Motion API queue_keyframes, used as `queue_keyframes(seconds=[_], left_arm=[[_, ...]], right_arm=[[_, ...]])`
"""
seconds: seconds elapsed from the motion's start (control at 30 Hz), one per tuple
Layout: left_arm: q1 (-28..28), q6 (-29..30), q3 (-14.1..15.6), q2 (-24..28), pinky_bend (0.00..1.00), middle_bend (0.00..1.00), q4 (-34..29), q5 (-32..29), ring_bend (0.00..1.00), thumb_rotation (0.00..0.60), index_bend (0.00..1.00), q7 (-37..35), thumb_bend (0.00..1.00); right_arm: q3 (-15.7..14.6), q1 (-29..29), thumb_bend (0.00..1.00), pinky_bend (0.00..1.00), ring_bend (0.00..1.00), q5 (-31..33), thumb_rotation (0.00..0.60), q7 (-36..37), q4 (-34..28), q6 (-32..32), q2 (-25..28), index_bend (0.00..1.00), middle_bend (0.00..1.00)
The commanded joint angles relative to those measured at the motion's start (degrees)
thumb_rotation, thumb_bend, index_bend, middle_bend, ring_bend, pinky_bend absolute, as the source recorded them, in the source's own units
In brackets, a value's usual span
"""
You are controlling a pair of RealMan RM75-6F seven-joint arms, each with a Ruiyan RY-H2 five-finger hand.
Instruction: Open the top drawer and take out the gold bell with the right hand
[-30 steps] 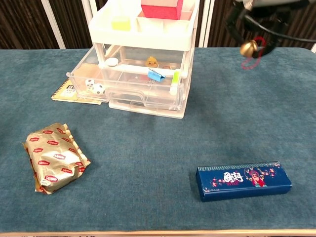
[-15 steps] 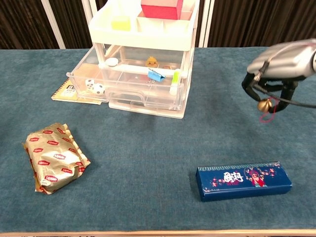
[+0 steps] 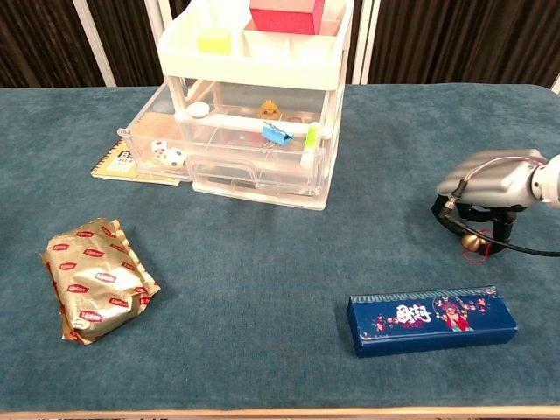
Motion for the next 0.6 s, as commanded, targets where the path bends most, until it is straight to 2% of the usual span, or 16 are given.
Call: queue_keyframes(seconds=[0.03, 0.4, 0.6], left_arm=[[0.0, -0.1, 0.0, 0.0, 0.3, 0.0, 0.0, -0.1, 0.02, 0.6, 0.12, 0.0, 0.26], [-0.1, -0.2, 0.0, -0.1, 0.3, 0.0, 0.0, -0.1, 0.02, 0.6, 0.12, 0.2, 0.26], [-0.1, -0.3, 0.0, -0.1, 0.3, 0.0, 0.0, -0.2, 0.02, 0.6, 0.12, 0.3, 0.26]], right_arm=[[0.2, -0.3, 0.26, 1.0, 0.99, 0.0, 0.6, -0.2, 0.9, 0.0, -0.7, 0.6, 0.87], [1.1, -0.6, 0.27, 1.0, 0.99, 0.0, 0.6, -1.1, 0.4, 0.2, -0.3, 0.6, 0.87], [1.7, -0.7, 0.26, 1.0, 0.99, 1.1, 0.6, -2.5, -1.4, 0.5, 0.8, 0.52, 0.87]])
